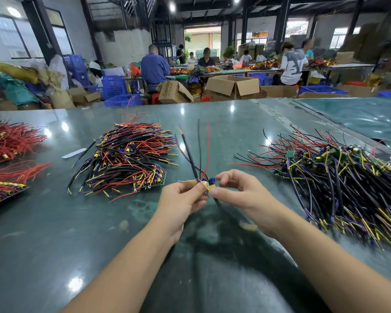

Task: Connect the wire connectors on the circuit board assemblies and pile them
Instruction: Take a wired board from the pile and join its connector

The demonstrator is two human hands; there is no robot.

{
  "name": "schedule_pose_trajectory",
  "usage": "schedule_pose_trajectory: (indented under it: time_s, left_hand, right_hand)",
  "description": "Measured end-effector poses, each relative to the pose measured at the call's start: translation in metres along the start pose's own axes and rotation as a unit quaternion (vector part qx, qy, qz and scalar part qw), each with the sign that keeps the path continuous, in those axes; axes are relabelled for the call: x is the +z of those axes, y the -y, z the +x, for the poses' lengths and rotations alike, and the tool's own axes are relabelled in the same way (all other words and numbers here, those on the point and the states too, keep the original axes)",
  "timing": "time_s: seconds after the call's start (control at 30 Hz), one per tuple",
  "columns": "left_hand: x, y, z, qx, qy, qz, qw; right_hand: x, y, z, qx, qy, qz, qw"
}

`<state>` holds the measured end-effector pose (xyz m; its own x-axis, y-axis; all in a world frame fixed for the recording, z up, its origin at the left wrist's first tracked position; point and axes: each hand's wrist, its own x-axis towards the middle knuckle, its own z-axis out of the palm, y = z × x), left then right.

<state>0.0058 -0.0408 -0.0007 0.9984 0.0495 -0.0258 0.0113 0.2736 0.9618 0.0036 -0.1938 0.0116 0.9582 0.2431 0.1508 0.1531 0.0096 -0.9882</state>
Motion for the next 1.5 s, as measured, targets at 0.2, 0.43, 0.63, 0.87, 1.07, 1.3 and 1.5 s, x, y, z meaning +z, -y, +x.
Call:
schedule_pose_trajectory:
  time_s: [0.2,0.43,0.63,0.87,1.07,1.3,1.5]
  left_hand:
    - [0.000,-0.001,0.001,0.011,0.019,0.005,1.000]
    - [-0.001,-0.002,-0.004,0.018,0.085,0.040,0.995]
    - [-0.001,-0.003,-0.003,0.012,0.107,0.011,0.994]
    - [-0.001,0.000,-0.002,0.022,0.139,-0.008,0.990]
    - [-0.004,0.002,0.001,0.006,0.161,-0.030,0.986]
    - [-0.003,-0.002,0.003,-0.021,0.134,-0.093,0.986]
    - [-0.021,-0.014,0.024,0.113,-0.142,-0.081,0.980]
  right_hand:
    - [0.002,-0.003,-0.001,0.031,0.043,-0.050,0.997]
    - [-0.001,-0.005,0.002,0.032,-0.029,-0.004,0.999]
    - [-0.007,-0.003,0.005,0.017,-0.004,0.023,1.000]
    - [-0.008,-0.004,0.003,0.020,0.011,0.058,0.998]
    - [-0.006,-0.009,0.002,0.023,0.005,0.131,0.991]
    - [-0.006,-0.008,0.006,0.052,-0.024,0.234,0.971]
    - [-0.009,-0.004,0.006,0.059,-0.062,0.241,0.967]
